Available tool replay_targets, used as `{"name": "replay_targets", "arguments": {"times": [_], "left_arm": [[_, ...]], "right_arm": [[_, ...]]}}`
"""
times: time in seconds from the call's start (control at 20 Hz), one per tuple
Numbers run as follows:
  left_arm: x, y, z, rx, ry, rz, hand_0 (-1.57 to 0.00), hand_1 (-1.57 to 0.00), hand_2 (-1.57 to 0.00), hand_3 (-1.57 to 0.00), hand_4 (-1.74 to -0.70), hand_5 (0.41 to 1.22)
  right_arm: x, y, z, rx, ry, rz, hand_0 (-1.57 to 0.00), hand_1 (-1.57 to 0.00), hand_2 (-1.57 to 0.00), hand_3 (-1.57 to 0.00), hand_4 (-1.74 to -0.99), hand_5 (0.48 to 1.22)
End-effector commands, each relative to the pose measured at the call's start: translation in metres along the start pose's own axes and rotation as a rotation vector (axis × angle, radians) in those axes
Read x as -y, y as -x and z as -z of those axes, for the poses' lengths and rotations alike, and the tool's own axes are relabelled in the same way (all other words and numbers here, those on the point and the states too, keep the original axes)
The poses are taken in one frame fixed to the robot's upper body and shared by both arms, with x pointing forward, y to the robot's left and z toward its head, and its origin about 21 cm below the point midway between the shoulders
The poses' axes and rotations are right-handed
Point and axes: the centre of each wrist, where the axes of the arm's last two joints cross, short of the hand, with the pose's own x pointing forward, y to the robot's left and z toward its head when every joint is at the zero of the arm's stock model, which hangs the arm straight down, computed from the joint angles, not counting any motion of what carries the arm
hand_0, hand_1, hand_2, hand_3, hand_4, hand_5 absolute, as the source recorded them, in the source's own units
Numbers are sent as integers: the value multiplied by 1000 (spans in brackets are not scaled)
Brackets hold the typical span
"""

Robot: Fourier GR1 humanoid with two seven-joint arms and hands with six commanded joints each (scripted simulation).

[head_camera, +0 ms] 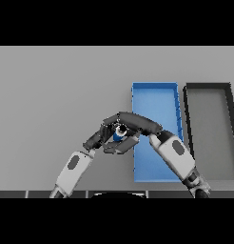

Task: Pick up the blue pipe and place it into the blue bin.

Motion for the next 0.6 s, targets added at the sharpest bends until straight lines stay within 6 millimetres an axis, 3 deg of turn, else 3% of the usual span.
{"name": "replay_targets", "arguments": {"times": [0.0,0.1,0.2,0.3,0.55], "left_arm": [[3,3,2,-14,-10,-2,-1571,-1571,-1571,-1571,-1645,1221],[5,4,2,31,-6,-43,-1571,-1571,-1571,-1523,-1677,1221],[3,3,5,63,-9,-70,-1571,-1571,-1571,-1502,-1699,1221],[1,1,5,73,5,-81,-1571,-1571,-1571,-1464,-1713,1221],[1,-2,4,46,-1,-61,-1571,-1571,-1571,-1428,-1730,1221]], "right_arm": [[3,0,2,3,1,17,-1015,-1015,-1042,-872,-1514,550],[-4,-2,6,24,-13,53,-1215,-1215,-1233,-1021,-1581,650],[-6,3,8,49,-17,78,-1343,-1343,-1354,-1186,-1628,856],[-8,1,9,67,-10,58,-1425,-1425,-1432,-1304,-1665,987],[-13,6,8,113,3,52,-1523,-1523,-1526,-1484,-1716,1144]]}}
